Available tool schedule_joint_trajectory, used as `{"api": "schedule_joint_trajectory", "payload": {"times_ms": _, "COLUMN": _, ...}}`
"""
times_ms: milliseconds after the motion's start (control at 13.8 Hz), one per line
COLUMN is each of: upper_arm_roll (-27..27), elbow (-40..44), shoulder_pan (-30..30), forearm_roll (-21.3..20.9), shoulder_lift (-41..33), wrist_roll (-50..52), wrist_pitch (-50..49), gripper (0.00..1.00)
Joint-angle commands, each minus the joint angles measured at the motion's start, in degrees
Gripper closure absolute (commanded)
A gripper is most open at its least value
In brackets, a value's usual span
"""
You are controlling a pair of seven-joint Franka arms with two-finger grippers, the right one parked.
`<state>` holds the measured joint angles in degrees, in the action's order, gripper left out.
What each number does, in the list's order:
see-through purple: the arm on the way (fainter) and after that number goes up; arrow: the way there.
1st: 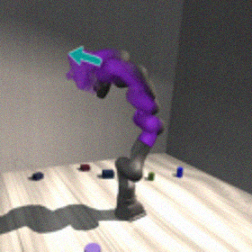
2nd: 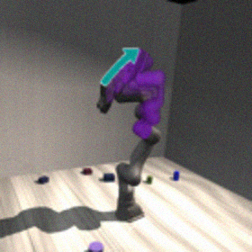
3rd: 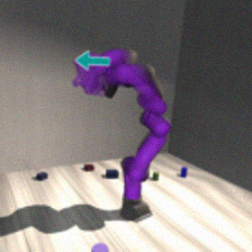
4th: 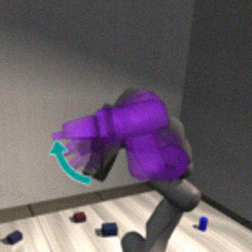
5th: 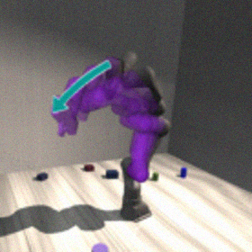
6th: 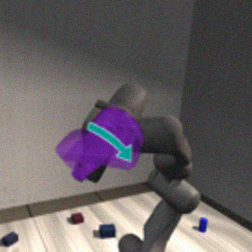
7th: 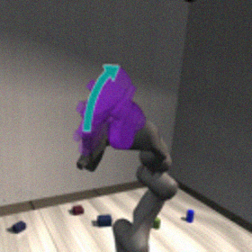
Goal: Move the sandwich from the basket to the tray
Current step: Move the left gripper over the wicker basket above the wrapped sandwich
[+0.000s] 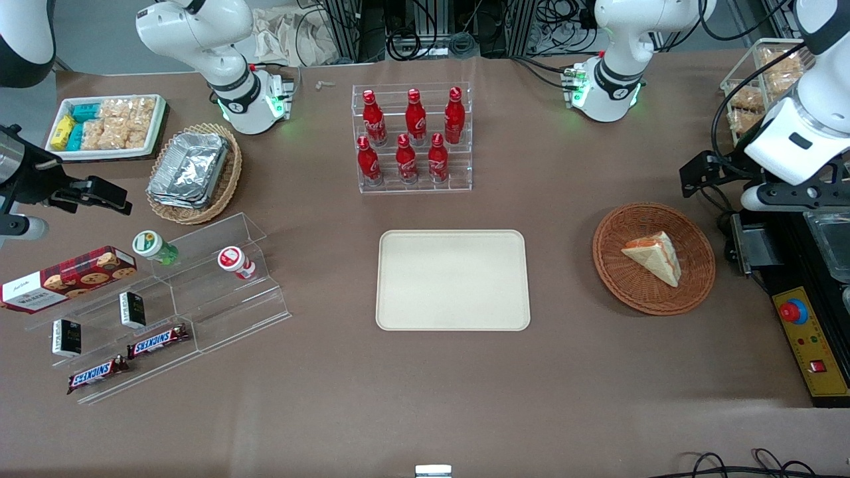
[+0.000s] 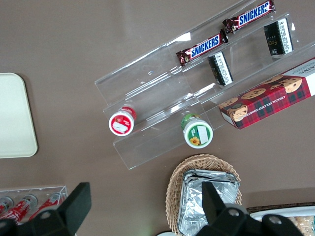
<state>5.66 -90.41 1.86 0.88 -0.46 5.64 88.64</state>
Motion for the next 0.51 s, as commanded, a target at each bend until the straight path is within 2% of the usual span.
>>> {"api": "schedule_joint_trajectory", "payload": {"times_ms": 0, "upper_arm_roll": 0.14, "elbow": -1.52, "shoulder_pan": -0.02, "forearm_roll": 0.18, "shoulder_lift": -1.39, "wrist_roll": 0.95, "wrist_pitch": -0.66, "gripper": 0.0}}
{"api": "schedule_joint_trajectory", "payload": {"times_ms": 435, "upper_arm_roll": -0.04, "elbow": -1.34, "shoulder_pan": -0.19, "forearm_roll": 0.09, "shoulder_lift": -1.21, "wrist_roll": 1.03, "wrist_pitch": -1.01, "gripper": 0.0}}
